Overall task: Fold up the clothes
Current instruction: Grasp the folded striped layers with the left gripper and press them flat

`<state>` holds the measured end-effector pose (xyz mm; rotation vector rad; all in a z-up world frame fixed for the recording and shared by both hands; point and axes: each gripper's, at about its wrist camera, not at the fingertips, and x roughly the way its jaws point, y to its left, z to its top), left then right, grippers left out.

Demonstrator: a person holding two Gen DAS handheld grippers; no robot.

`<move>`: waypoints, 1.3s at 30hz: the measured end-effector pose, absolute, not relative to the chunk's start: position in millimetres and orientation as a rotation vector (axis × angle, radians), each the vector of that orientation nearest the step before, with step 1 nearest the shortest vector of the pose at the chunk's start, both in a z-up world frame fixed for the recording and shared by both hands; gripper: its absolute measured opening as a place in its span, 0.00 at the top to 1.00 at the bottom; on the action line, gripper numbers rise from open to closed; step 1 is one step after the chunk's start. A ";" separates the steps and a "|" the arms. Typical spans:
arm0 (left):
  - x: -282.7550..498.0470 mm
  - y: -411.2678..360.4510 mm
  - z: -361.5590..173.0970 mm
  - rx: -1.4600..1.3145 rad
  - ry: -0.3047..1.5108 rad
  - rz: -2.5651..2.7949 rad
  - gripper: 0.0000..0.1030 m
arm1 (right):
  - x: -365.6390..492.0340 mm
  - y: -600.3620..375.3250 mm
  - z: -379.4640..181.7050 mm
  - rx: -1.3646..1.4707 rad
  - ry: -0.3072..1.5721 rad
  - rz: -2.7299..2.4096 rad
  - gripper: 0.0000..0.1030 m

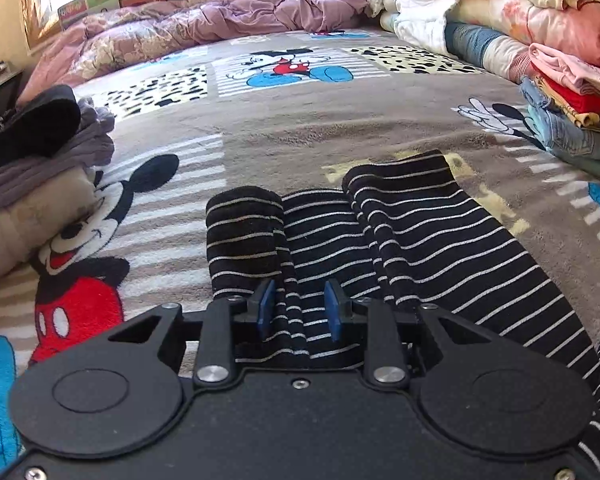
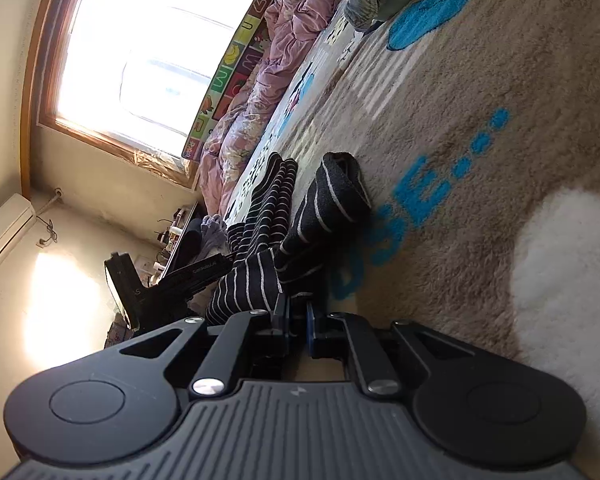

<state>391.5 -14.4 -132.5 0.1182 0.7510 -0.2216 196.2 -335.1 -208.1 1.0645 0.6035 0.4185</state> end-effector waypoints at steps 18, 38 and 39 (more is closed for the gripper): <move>405.8 10.9 -92.8 0.232 0.678 -0.253 0.82 | 193.1 -338.7 -206.4 1.061 0.576 0.388 0.90; 360.2 46.5 -75.6 0.130 0.646 -0.334 0.82 | 194.3 -333.1 -209.5 1.015 0.603 0.377 0.96; 349.1 49.3 -76.4 0.131 0.652 -0.334 0.82 | 193.9 -333.2 -209.4 1.015 0.603 0.375 0.96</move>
